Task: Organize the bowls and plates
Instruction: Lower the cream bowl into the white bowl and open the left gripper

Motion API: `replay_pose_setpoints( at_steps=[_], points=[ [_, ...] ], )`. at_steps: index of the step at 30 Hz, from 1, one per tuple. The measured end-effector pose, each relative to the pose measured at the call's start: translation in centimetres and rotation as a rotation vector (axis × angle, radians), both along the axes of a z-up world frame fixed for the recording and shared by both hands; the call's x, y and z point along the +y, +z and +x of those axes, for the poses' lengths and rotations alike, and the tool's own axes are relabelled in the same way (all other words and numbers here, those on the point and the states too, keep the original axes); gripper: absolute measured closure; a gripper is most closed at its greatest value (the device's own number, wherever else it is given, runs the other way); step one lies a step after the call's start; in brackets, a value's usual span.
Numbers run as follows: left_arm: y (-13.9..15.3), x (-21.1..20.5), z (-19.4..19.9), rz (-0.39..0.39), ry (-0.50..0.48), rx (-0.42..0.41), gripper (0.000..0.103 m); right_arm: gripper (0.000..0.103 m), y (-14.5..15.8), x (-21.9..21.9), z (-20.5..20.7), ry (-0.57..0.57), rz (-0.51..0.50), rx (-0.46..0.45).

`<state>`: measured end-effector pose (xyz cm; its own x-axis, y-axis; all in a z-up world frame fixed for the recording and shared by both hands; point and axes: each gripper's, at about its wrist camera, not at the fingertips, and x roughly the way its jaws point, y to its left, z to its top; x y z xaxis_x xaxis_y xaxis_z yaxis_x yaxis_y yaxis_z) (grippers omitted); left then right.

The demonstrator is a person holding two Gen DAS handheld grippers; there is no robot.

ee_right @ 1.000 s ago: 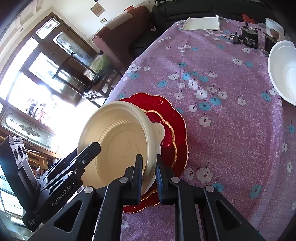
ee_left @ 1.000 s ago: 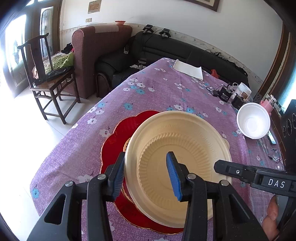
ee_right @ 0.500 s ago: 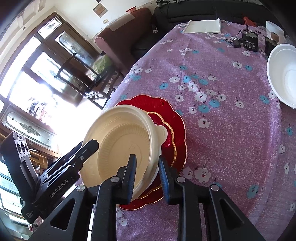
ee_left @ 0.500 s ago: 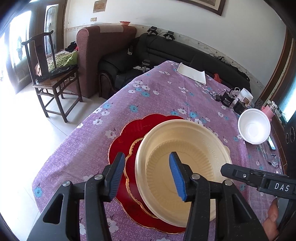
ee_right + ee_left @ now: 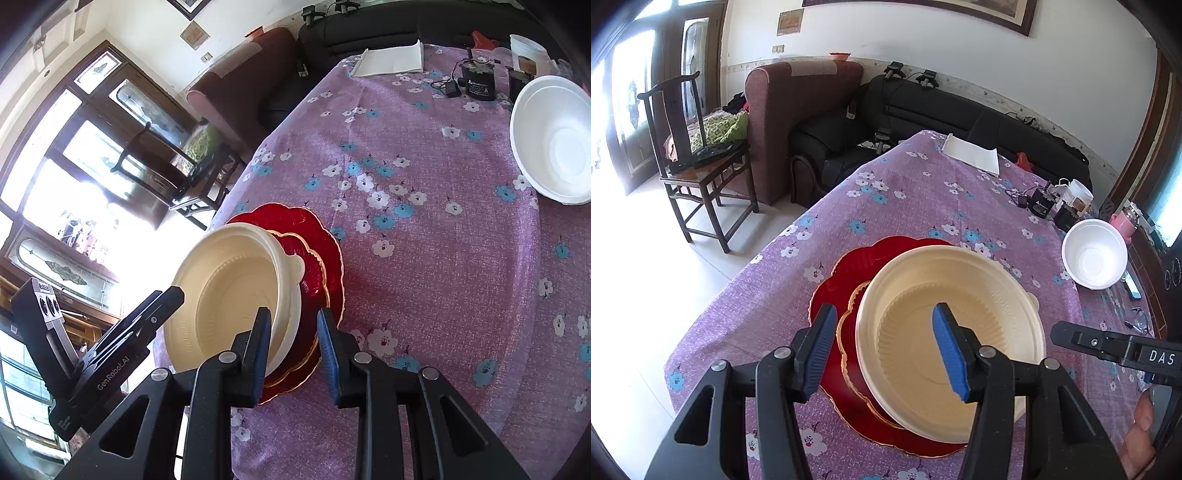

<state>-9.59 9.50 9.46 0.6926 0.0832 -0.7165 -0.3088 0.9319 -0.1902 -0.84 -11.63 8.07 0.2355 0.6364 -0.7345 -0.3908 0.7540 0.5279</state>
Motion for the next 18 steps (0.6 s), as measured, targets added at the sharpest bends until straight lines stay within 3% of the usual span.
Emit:
replay_pose_setpoints(
  at_steps=[11, 18],
  points=[
    [1.6, -2.0, -0.8, 0.040, -0.028, -0.034, 0.049, 0.074, 0.2, -2.7, -0.1, -0.040, 0.024, -0.002],
    [2.6, -8.3, -1.1, 0.094, -0.190, -0.066, 0.041, 0.070, -0.3, -6.7, 0.4, -0.119, -0.023, -0.053]
  ],
)
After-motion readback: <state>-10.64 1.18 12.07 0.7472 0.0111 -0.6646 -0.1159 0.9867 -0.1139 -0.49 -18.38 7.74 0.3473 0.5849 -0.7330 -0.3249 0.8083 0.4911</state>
